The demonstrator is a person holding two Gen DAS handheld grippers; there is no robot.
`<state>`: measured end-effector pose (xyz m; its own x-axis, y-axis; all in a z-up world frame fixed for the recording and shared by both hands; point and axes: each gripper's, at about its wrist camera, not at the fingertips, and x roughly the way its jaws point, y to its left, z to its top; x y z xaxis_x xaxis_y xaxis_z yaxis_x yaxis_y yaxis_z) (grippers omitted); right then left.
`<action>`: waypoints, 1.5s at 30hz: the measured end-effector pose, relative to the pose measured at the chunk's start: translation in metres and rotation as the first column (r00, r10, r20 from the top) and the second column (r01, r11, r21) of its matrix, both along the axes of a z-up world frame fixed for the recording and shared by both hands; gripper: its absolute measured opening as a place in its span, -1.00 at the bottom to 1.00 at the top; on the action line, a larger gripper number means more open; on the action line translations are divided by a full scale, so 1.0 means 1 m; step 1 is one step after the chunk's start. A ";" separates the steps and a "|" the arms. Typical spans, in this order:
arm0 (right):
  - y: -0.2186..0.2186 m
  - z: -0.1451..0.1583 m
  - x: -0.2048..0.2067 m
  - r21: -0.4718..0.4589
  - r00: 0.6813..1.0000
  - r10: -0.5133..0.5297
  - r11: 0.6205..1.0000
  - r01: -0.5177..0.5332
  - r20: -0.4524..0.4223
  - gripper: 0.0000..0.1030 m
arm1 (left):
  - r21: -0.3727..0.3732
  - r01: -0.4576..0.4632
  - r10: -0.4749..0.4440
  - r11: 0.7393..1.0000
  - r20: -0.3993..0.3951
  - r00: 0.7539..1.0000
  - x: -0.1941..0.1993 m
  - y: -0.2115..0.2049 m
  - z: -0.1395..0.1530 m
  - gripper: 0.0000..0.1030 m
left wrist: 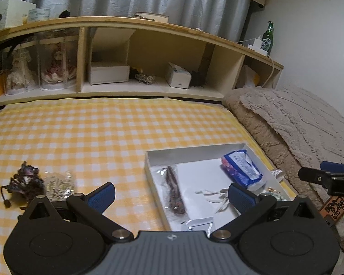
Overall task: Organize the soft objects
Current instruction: 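Withdraw both tools from the box toward the knitted hair tie and cords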
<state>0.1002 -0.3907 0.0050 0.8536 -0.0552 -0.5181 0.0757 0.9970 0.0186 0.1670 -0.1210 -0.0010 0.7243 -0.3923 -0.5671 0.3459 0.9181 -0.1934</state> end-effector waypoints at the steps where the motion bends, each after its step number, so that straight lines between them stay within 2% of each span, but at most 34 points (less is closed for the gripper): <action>1: 0.002 0.000 0.001 0.002 1.000 0.000 1.000 0.000 0.000 1.00 | 0.003 -0.005 0.005 1.000 0.001 1.000 0.000 0.004 0.000 1.00; 10: 0.034 0.001 0.024 0.014 0.999 0.037 0.999 -0.037 -0.002 1.00 | 0.052 -0.082 0.082 0.995 0.006 0.997 0.009 0.056 -0.002 1.00; 23: 0.103 -0.008 0.054 0.065 0.992 0.128 0.990 -0.127 -0.011 1.00 | 0.074 -0.201 0.201 0.977 0.019 0.980 0.024 0.138 -0.013 1.00; 31: 0.141 -0.015 0.066 0.122 0.990 0.136 0.983 -0.139 0.034 1.00 | 0.063 -0.250 0.251 0.966 0.003 0.968 0.048 0.181 -0.030 1.00; 35: 0.169 -0.021 0.071 0.081 0.994 0.095 0.992 -0.100 0.060 1.00 | 0.073 -0.283 0.284 0.956 -0.007 0.959 0.062 0.192 -0.037 1.00; 38: 0.187 -0.025 0.075 0.071 0.988 0.123 0.989 -0.129 0.090 1.00 | 0.072 -0.309 0.312 0.948 -0.029 0.950 0.073 0.201 -0.042 1.00; 41: 0.205 -0.032 0.085 0.095 0.986 0.149 0.983 -0.156 0.080 1.00 | 0.055 -0.327 0.330 0.943 -0.040 0.943 0.083 0.208 -0.045 1.00; 45: 0.235 -0.045 0.098 0.067 0.970 0.234 0.969 -0.238 0.065 1.00 | 0.019 -0.333 0.333 0.943 -0.055 0.941 0.096 0.217 -0.050 1.00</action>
<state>0.1987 -0.1556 -0.0402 0.8657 0.1879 -0.4639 -0.1651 0.9822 0.0897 0.2631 0.0961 -0.0514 0.7795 -0.1288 -0.6131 0.0089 0.9808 -0.1948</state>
